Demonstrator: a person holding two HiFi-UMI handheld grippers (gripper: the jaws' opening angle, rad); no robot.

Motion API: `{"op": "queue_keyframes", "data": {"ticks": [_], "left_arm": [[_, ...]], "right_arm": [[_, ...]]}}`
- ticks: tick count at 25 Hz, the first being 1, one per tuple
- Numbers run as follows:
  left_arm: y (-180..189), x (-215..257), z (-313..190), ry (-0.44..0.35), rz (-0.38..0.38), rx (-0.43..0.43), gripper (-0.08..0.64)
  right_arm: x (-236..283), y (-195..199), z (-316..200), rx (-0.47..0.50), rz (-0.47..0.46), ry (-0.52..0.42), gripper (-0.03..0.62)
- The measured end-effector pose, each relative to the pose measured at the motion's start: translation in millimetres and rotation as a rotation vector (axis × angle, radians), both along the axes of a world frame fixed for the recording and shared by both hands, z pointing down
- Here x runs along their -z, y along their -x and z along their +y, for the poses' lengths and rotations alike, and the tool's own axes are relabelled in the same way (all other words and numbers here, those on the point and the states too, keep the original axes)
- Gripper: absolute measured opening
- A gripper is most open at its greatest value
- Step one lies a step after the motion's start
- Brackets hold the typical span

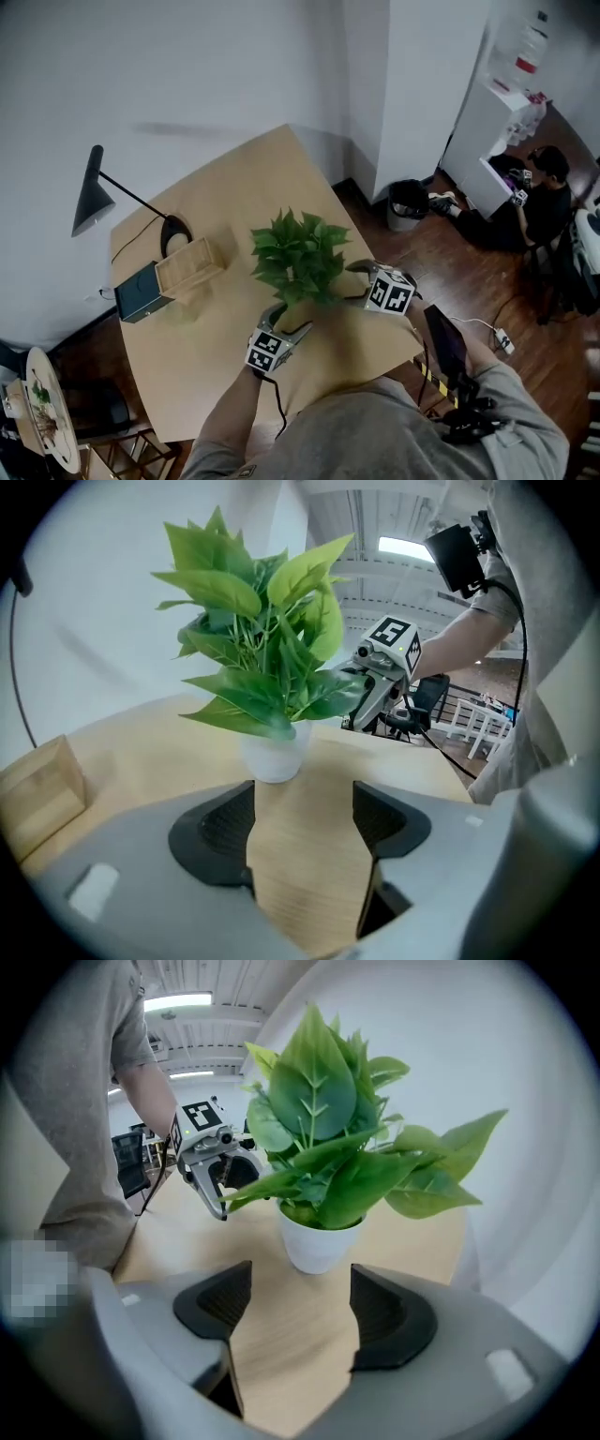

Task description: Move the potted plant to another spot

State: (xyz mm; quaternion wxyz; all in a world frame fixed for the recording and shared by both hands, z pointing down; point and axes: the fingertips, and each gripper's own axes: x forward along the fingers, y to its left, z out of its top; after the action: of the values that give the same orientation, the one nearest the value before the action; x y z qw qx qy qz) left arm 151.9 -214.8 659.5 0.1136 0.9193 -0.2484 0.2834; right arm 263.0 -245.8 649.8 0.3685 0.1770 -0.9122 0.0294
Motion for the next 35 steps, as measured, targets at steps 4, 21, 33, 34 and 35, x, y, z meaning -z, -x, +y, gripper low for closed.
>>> {"op": "queue_keyframes", "data": {"ticks": [4, 21, 33, 34, 35], "left_arm": [[5.9, 19.7, 27.0, -0.024, 0.058, 0.023, 0.310], [50.0, 77.9, 155.1, -0.046, 0.331, 0.126, 0.075], [49.7, 80.3, 215.1, 0.011, 0.387, 0.163, 0.000], [46.7, 78.7, 221.0, 0.022, 0.387, 0.165, 0.000], [42.9, 77.2, 227.1, 0.030, 0.385, 0.165, 0.000]], "right_arm": [[17.9, -6.9, 23.2, -0.025, 0.037, -0.036, 0.337], [53.6, 58.5, 174.9, -0.106, -0.041, -0.066, 0.190], [50.3, 67.8, 251.1, -0.193, -0.105, -0.015, 0.084], [50.8, 67.5, 254.7, -0.197, -0.116, -0.010, 0.084], [51.3, 67.5, 258.4, -0.199, -0.130, -0.002, 0.083]]}}
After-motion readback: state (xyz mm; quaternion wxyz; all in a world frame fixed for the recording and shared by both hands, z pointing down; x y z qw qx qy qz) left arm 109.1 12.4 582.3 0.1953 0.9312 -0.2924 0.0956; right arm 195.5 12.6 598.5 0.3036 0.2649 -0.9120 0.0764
